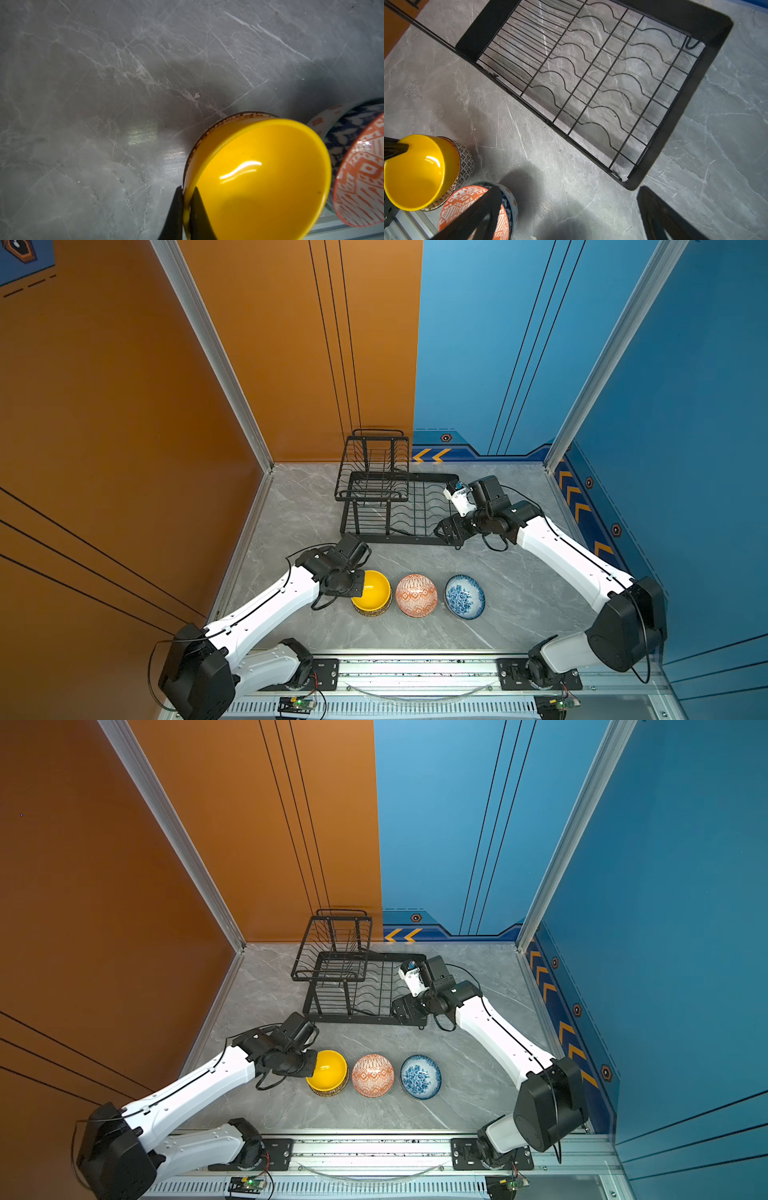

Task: Load the bowls into the dish rack
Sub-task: 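Grasp the rim of the yellow bowl with the left gripper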

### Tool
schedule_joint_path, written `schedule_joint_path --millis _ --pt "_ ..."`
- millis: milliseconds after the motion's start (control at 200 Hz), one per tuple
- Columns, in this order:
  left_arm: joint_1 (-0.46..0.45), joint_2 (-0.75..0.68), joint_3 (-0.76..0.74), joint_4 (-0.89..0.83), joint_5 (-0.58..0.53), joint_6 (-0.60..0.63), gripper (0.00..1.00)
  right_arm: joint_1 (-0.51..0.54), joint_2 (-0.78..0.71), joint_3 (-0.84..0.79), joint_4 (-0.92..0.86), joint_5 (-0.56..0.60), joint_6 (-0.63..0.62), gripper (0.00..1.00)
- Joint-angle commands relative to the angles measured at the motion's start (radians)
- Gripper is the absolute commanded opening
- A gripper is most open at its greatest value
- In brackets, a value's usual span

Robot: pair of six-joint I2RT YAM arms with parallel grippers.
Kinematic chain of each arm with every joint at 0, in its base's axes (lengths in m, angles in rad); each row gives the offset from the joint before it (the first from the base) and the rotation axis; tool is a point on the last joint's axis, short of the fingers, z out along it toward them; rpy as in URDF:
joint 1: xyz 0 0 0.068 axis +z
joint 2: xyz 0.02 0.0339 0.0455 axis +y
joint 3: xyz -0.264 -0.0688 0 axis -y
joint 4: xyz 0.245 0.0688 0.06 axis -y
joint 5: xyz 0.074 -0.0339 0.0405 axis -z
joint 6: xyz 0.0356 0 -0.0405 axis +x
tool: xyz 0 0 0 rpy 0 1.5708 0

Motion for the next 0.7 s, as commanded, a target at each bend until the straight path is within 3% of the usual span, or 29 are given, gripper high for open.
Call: schedule_joint_path --millis 0,526,691 --pt "-0.016 0.001 0.048 -0.051 -0.055 0.023 0.04 -0.004 -0.011 -0.018 0.003 0.016 -0.003 1.0" --pt "-0.061 0.078 0.092 -0.069 -0.098 0.05 0.05 -0.016 -0.023 -0.038 0.015 0.006 -0.004 1.0" --pt "-0.063 0.103 0.08 -0.067 -0.106 0.045 0.13 -0.021 -0.023 -0.041 0.018 0.0 -0.005 1.0"
